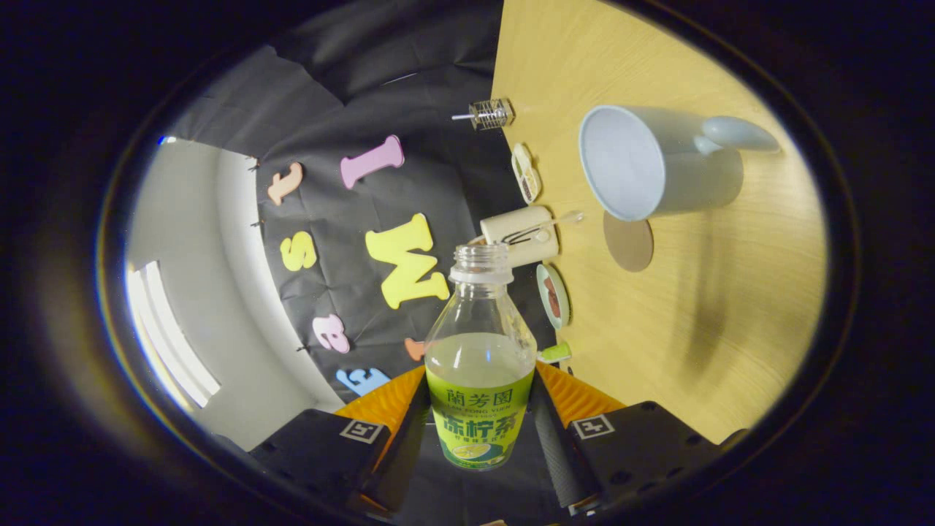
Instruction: Take the bottle from table, then pour the juice into the cup, finally place the bottle on the coaster
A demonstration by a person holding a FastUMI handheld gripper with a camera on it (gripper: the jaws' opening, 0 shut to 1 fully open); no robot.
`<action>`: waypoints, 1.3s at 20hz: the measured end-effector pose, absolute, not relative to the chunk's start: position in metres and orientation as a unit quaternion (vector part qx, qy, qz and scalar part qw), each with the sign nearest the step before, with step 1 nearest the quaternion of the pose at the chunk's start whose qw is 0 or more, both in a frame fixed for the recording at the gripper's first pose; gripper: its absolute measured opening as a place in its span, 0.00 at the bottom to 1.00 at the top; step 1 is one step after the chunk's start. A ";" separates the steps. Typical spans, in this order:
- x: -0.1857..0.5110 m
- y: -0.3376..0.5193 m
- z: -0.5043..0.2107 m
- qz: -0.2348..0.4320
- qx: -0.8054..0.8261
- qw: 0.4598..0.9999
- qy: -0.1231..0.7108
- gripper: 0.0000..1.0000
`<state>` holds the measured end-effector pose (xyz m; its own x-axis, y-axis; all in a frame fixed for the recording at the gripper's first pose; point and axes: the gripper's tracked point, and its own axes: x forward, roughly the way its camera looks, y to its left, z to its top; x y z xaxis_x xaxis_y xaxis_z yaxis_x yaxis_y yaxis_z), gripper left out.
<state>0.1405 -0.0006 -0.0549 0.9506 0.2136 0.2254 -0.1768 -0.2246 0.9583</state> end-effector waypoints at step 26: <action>0.129 -0.023 -0.017 0.182 0.820 0.542 0.008 0.79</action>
<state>0.1287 -0.0228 -0.0168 0.9338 0.2102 0.2896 -0.1840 -0.4122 0.8923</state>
